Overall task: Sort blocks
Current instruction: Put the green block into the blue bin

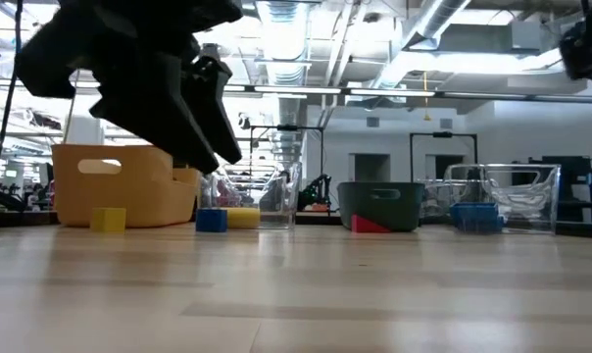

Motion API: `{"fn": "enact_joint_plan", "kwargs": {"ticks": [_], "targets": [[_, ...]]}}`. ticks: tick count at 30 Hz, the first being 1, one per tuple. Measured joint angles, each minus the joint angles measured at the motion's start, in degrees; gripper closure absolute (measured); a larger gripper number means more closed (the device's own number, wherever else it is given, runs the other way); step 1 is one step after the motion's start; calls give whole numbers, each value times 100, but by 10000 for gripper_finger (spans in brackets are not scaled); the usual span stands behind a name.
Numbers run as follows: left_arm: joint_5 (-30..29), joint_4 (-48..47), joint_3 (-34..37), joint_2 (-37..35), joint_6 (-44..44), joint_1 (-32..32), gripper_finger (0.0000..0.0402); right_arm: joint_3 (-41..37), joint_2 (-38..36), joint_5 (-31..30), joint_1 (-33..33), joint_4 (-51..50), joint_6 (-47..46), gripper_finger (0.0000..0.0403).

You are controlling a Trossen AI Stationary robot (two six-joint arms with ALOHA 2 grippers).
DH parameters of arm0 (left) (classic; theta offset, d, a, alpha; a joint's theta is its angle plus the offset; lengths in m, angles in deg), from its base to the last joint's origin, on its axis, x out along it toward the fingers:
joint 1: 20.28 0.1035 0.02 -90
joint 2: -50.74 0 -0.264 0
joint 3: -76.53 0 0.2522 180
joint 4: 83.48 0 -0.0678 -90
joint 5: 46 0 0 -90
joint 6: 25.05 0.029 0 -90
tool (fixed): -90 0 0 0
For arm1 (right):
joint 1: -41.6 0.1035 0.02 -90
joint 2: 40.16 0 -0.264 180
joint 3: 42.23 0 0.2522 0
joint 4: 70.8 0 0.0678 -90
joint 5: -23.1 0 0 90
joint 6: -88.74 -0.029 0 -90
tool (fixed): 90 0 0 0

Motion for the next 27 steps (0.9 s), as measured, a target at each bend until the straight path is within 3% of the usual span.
{"fn": "enact_joint_plan", "kwargs": {"ticks": [10, 27], "targets": [[152, -311, -17, 0, -60, 0, 171, -1340, -1064, -143, -162, 992, -718, 168], [171, -418, -17, 0, -81, 0, 171, -2270, -819, -191, -205, 2080, -692, 168]]}}
